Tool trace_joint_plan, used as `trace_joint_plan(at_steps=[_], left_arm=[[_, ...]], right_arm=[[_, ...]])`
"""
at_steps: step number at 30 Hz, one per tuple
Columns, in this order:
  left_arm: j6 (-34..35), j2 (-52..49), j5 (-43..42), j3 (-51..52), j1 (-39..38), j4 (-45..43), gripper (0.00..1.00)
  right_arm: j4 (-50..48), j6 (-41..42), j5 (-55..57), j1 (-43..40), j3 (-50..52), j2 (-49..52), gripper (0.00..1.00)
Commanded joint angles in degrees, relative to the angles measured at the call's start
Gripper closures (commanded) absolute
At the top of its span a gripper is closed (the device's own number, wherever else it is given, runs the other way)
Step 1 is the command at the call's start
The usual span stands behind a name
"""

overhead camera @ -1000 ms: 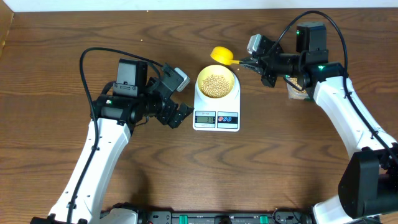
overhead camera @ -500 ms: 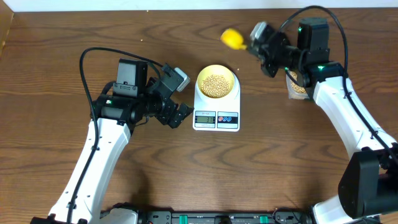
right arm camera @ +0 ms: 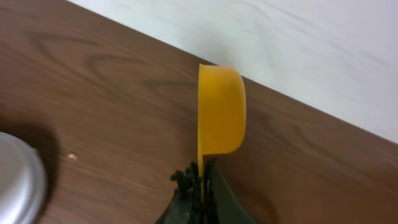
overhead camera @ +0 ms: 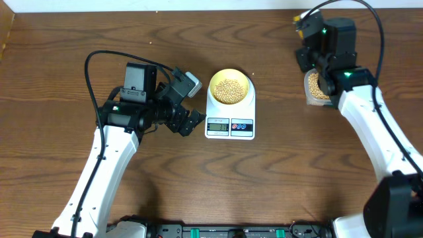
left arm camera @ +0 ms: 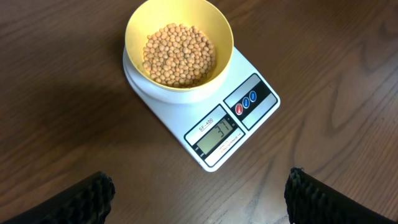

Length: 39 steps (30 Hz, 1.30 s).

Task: Scoop item into bowl and weigh 50g on scale
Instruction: 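Move the empty scoop right back down into the tub, then scoop soybeans in the tub with the right gripper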

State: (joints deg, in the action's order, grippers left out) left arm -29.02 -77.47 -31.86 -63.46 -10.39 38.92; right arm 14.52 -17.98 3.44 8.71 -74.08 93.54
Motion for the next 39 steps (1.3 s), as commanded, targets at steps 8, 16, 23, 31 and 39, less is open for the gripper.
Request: trace_joint_plan(at_steps=[8, 16, 23, 31, 39], left_arm=[[-0.9, 0.6, -1.1, -0.5, 0.1, 0.0, 0.1], [-0.9, 0.6, -1.1, -0.5, 0.1, 0.0, 0.1], [-0.9, 0.6, -1.1, -0.5, 0.1, 0.0, 0.1], [-0.9, 0.6, -1.1, -0.5, 0.1, 0.0, 0.1], [-0.9, 0.6, -1.1, -0.5, 0.1, 0.0, 0.1]], right_arm=[[12.2, 1.7, 7.7, -8.0, -0.5, -3.6, 0.99], [21.8, 1.7, 0.4, -12.1, -0.5, -3.5, 0.99], [22.9, 0.7, -2.5, -12.1, 0.0, -1.8, 0.99], [24.3, -2.0, -2.6, -12.0, 1.1, 4.1, 0.99], [25.2, -2.0, -2.6, -12.0, 1.1, 4.6, 0.99]])
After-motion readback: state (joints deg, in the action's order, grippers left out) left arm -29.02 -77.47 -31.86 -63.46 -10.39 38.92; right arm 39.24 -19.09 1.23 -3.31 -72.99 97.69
